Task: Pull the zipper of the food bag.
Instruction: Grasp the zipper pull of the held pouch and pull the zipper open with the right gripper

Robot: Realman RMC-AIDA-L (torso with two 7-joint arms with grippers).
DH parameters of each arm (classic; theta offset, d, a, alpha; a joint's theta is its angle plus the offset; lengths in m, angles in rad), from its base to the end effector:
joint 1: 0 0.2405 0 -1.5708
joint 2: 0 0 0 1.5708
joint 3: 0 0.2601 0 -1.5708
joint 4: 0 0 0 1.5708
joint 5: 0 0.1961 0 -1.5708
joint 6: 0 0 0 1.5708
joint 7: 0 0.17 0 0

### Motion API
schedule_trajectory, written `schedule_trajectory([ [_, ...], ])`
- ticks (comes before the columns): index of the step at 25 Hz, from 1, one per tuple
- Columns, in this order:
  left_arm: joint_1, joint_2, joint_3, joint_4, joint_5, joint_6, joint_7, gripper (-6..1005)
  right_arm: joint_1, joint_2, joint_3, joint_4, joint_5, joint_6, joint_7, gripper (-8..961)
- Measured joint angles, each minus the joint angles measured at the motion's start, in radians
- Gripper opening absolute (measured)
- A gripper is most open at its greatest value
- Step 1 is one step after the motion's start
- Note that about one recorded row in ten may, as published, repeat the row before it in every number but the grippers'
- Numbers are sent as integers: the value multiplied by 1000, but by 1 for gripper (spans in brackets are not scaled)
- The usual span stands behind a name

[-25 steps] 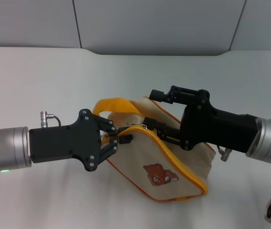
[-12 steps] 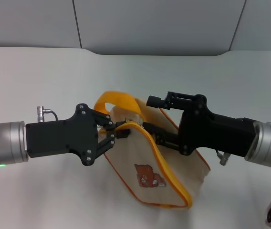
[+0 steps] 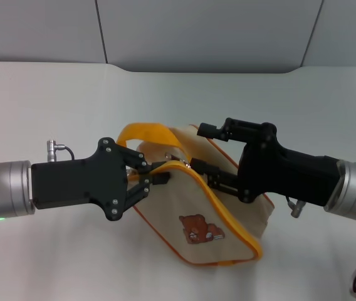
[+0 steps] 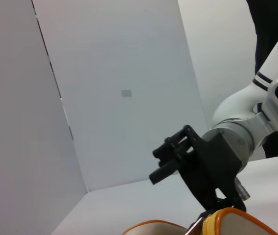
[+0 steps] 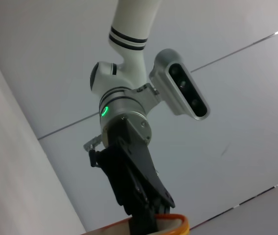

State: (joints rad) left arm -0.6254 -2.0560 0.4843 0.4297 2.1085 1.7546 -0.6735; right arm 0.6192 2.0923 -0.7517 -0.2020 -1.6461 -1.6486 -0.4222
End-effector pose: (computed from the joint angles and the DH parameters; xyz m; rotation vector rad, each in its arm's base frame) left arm -0.2195 0.3100 -0.0336 -2.7389 0.2405 -0.8760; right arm 0.1911 0.3081 -0.0644 -2.0089 -1.1794 0.6935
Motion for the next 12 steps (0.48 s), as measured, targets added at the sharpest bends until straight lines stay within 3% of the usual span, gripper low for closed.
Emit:
schedule_trajectory([
  [12,-14,-5,19,0,6,-1,-6,79,34,0,-4,41,3,11,-17,584],
])
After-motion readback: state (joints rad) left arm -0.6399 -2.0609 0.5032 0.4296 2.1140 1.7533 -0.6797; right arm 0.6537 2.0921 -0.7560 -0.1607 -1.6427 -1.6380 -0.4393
